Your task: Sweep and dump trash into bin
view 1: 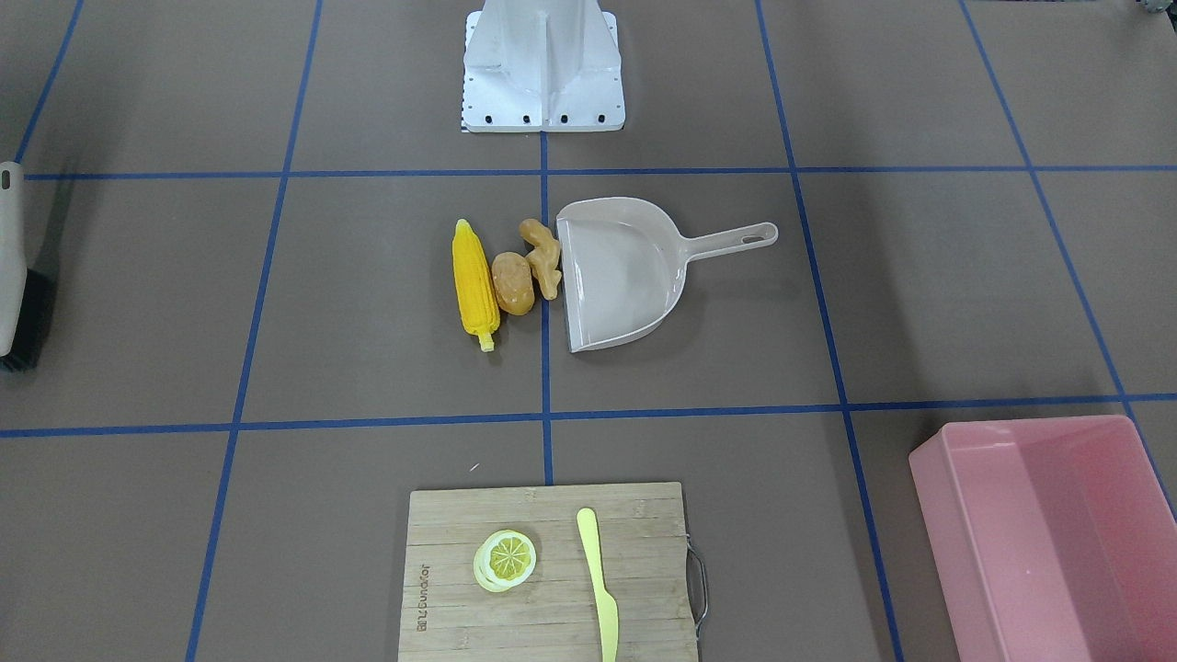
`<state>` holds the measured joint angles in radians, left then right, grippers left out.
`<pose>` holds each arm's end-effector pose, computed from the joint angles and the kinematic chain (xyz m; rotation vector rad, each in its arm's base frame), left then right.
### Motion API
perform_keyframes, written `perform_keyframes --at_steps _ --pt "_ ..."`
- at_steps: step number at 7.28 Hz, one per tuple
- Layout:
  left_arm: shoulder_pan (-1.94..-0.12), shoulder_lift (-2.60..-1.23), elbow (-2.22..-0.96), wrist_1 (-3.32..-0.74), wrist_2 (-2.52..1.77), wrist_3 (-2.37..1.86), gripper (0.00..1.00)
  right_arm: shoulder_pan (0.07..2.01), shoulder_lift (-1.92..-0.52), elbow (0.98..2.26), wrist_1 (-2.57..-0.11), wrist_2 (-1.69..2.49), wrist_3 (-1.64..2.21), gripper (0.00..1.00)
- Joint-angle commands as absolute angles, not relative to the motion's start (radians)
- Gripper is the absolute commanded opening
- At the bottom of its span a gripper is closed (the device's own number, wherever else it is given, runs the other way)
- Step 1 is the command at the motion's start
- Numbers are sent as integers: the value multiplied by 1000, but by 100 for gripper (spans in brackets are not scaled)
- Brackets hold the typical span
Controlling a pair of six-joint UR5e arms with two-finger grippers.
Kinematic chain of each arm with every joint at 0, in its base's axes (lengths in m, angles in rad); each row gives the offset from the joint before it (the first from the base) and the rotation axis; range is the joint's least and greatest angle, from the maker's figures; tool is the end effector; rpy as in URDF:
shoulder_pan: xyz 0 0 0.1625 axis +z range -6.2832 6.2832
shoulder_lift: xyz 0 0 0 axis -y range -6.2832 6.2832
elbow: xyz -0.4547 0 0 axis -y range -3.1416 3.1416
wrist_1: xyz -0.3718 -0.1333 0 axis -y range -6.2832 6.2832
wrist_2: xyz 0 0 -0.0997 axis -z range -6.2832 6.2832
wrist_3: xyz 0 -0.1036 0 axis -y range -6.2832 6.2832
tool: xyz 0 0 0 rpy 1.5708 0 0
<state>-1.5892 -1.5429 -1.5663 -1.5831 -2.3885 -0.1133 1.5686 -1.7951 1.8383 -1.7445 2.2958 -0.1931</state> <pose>-0.0661 -0.4560 0.7019 -0.0578 0.8165 -0.1325 0.0638 -0.3592 0.6796 -0.0552 -0.7331 -0.1391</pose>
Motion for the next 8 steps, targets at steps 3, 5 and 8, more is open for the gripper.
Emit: perform_keyframes --at_steps 3,5,8 --pt "-1589 -1543 -1571 -1583 -2388 -114 98 1568 -1783 1835 -1746 2299 -176 100" --pt "-1588 -1545 -1572 -1583 -2387 -114 98 1568 -1775 1833 -1747 2318 -167 100" --pt "-1591 -1557 -1645 -1531 -2393 -114 98 1569 -1744 1848 -1753 2341 -112 100"
